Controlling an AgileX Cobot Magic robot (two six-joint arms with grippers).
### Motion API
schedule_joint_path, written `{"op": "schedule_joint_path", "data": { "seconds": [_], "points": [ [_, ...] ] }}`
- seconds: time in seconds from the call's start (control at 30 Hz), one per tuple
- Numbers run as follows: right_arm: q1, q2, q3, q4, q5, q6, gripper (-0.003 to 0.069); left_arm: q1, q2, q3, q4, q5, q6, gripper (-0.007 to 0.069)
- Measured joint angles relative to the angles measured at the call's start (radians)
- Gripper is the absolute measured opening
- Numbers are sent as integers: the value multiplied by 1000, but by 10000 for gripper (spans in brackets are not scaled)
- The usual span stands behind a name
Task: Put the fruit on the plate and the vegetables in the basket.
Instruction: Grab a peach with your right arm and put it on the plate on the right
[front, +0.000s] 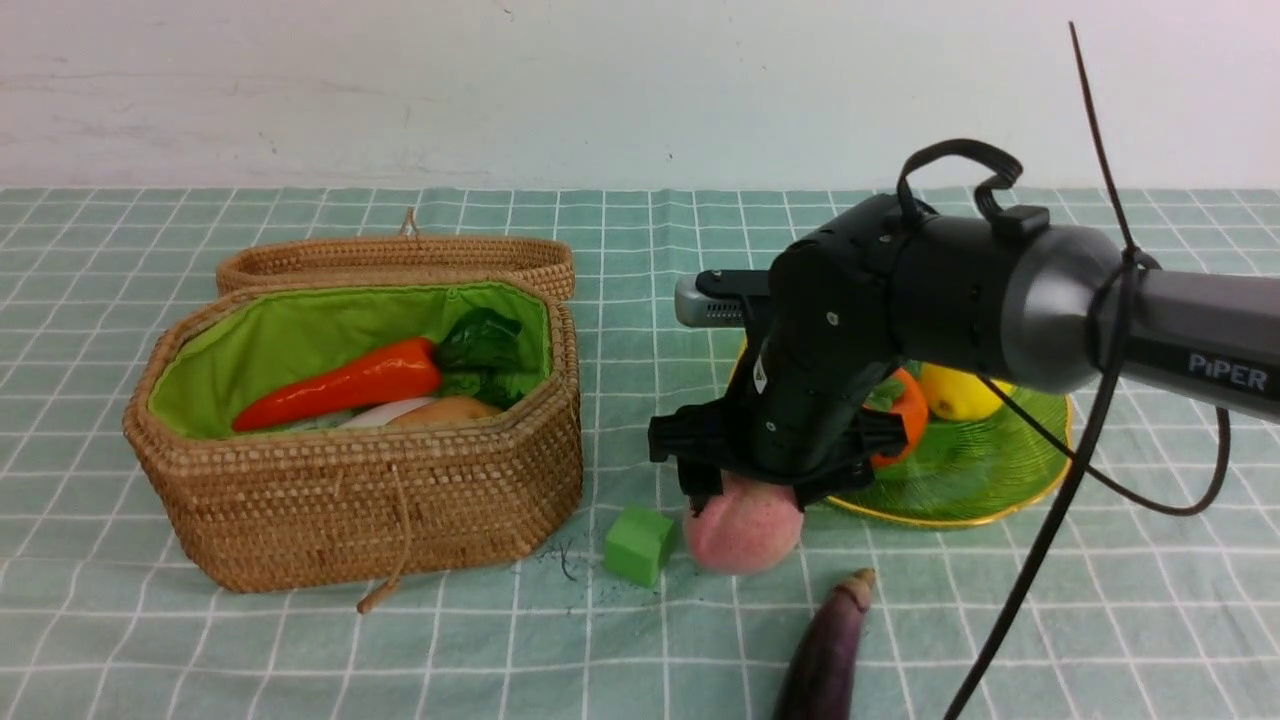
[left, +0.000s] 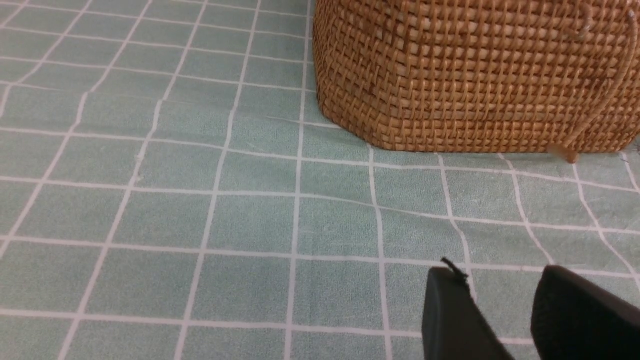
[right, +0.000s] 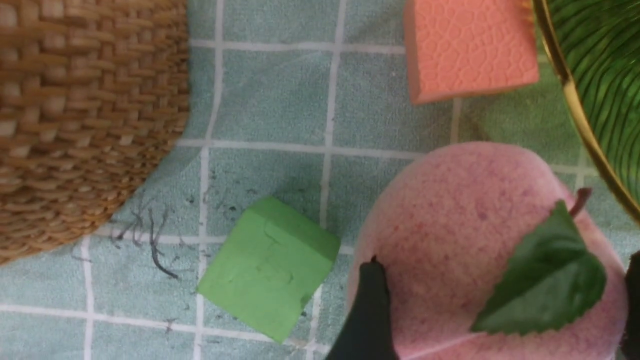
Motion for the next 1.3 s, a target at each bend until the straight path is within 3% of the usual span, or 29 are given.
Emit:
{"op": "schedule_joint_path", "data": {
  "seconds": [0.93,1.07,1.17,1.2,1.23,1.3],
  "points": [
    [-1,-28,2,71,54,-64,553,0,0,0,0,0,0,239],
    [-1,-40,2,85,55,-66,455,0,0,0,0,0,0,239],
    [-1,-49,2,85,55,-66,309,0,0,0,0,0,0,239],
    [-1,-50,2,85,59,-66,159,0,0,0,0,0,0,239],
    [-1,-53,2,84,59,-66,74,0,0,0,0,0,0,239],
    [-1,-52,2,83,62,-66,25,0,0,0,0,0,0,239]
  ]
}}
